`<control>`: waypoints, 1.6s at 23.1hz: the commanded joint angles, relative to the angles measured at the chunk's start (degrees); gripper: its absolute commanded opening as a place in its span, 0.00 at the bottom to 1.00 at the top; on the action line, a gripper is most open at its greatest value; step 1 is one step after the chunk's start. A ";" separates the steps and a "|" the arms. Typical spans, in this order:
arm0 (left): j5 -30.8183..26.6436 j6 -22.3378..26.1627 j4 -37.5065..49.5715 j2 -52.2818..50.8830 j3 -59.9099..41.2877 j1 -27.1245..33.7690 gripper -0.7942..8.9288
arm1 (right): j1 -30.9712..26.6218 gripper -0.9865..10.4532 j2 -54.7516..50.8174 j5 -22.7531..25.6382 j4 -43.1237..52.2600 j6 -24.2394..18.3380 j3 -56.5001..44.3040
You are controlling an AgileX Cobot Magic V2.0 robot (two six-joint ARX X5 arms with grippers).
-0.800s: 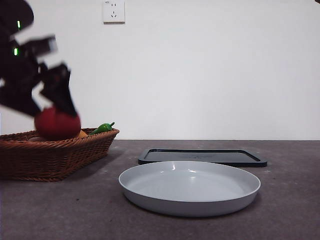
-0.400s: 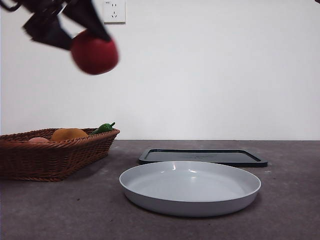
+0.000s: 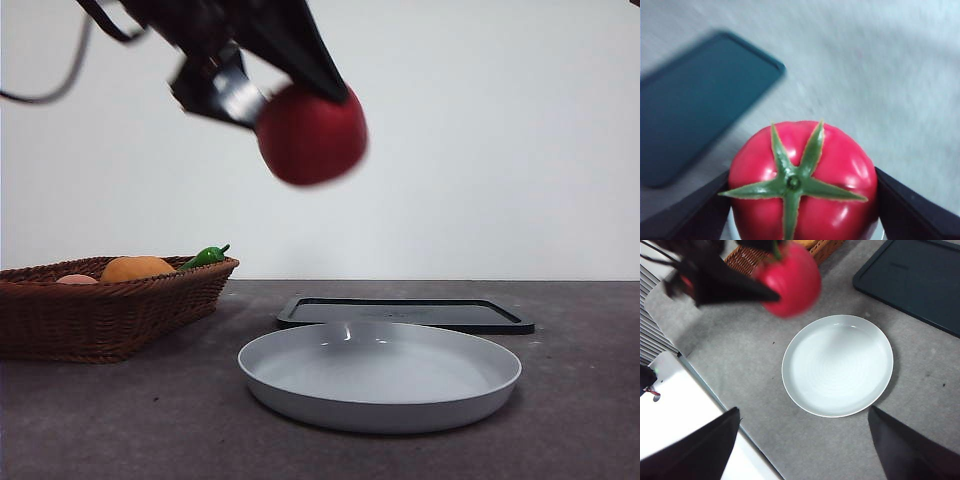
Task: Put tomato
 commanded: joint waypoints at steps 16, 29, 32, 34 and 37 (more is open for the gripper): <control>-6.97 5.11 7.63 20.33 0.98 -7.65 0.40 | 0.35 0.44 0.33 0.00 0.50 -0.24 1.27; -6.99 4.63 5.22 17.42 1.01 -7.93 0.59 | 0.35 0.44 0.33 0.00 0.48 -0.24 1.27; -7.19 3.43 4.72 13.57 1.03 -7.28 0.59 | 0.35 0.44 0.33 -0.02 0.48 -0.22 1.27; -7.65 3.10 3.69 10.32 1.03 -6.43 0.59 | 0.35 0.44 0.33 0.00 0.48 -0.22 1.27; -8.48 1.01 1.29 4.07 1.03 -4.66 0.59 | 0.35 0.44 0.33 0.00 0.46 -0.22 1.27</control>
